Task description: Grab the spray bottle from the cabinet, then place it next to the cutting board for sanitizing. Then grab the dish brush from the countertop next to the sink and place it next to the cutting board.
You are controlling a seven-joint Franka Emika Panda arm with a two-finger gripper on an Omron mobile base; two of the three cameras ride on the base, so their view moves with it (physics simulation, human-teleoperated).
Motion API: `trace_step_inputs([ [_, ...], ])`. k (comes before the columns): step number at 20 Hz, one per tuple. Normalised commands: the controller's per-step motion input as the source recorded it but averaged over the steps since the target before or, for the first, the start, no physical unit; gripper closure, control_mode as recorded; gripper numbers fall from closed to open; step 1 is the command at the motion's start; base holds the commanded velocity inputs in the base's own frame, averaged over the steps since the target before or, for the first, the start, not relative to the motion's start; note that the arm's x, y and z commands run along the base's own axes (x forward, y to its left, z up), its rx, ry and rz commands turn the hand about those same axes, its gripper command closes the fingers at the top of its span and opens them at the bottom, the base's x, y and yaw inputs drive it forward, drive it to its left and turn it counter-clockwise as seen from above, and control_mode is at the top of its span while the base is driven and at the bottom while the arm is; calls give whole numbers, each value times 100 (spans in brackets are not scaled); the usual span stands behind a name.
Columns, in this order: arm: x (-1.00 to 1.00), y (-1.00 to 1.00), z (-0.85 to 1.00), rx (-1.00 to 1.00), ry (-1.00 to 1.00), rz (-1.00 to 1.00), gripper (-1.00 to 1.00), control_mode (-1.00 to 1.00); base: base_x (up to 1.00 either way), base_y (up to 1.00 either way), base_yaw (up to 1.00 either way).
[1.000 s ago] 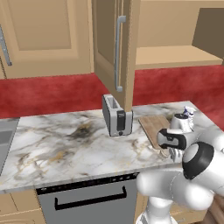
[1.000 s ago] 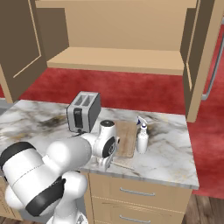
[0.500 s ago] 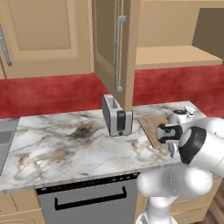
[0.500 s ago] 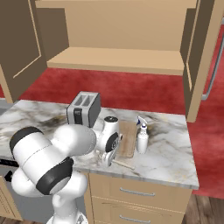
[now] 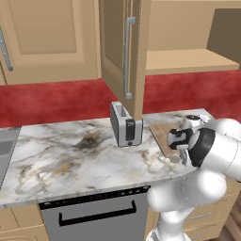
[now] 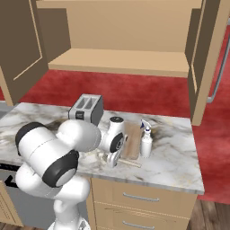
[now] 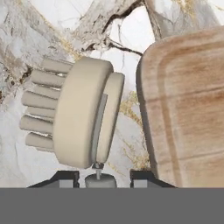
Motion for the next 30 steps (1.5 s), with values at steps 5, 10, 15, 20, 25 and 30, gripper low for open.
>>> trace_step_inputs([
  [5, -12, 0, 7, 0, -14, 0, -100, -100, 0, 0, 0],
  [10, -30, 0, 31, 0, -19, 0, -100, -100, 0, 0, 0],
  [15, -25, 3, 50, -1, -15, 0, -100, -100, 0, 0, 0],
  [20, -24, 7, 72, -3, -8, 0, -100, -100, 0, 0, 0],
  [25, -29, 6, 83, -5, -6, 0, -100, -100, 0, 0, 0],
  [30, -22, 1, 96, -4, -7, 0, -100, -100, 0, 0, 0],
])
